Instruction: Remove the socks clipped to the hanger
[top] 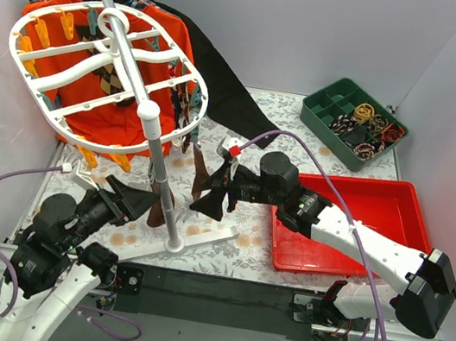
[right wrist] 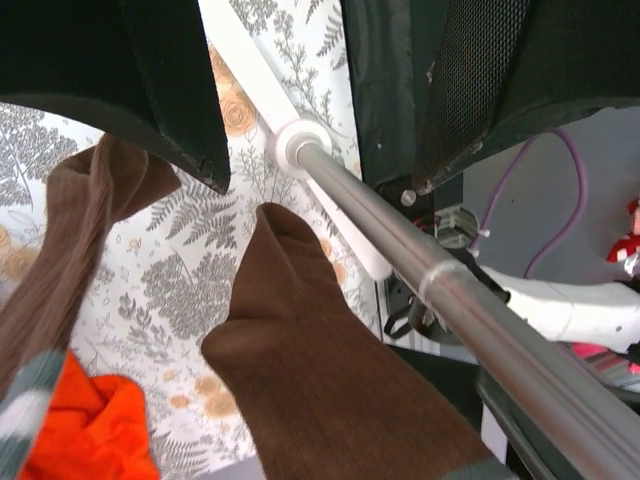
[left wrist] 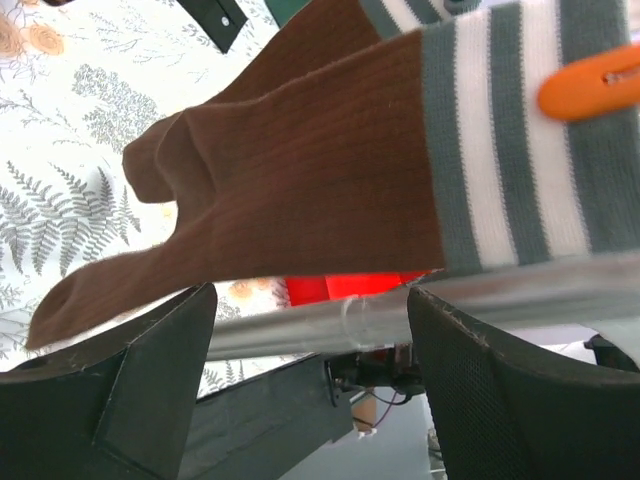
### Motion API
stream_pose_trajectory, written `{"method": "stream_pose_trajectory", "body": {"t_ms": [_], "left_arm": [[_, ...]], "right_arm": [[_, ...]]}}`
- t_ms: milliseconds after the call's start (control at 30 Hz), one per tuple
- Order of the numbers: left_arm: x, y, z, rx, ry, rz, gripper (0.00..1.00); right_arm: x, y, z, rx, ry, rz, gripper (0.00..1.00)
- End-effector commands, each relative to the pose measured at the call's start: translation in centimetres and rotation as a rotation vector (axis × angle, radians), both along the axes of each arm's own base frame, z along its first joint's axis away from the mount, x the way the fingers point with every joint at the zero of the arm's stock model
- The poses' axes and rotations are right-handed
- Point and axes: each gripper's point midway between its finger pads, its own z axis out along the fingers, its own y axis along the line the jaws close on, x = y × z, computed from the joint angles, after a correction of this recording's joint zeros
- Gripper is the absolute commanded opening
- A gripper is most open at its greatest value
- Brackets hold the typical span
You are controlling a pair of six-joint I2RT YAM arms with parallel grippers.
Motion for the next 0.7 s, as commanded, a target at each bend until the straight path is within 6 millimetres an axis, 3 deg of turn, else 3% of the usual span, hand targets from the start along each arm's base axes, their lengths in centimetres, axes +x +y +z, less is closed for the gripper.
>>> {"method": "stream_pose_trajectory", "body": {"t_ms": [0, 267, 300, 433, 667], "left_arm": [[1.4, -1.3, 0.6, 0.058, -0.030, -0.062, 0.73], [3.9, -1.4, 1.8, 0.113, -0.052, -0.024, 0.44], [4.0, -1.5, 1.9, 0.107, -0.055, -0.031, 0.36], [4.4, -2.3, 2.4, 0.076, -0.086, -0.058, 0.31], [5.0, -4.3, 3.0, 0.016, -0.079, -0.136, 0.05]], "right_arm": [[0.9, 0.4, 2.2, 0.089, -0.039, -0.050, 0.77], [0.8, -0.4, 1.7, 0.094, -0.031, -0.079, 0.73], [0.8, -0.5, 1.5, 0.091, -0.028, -0.082, 0.73], [1.3, -0.4, 1.1, 0.089, -0.023, -0.105, 0.73], [1.8, 0.4, 2.0, 0.122, -0.026, -0.113, 0.70]]}}
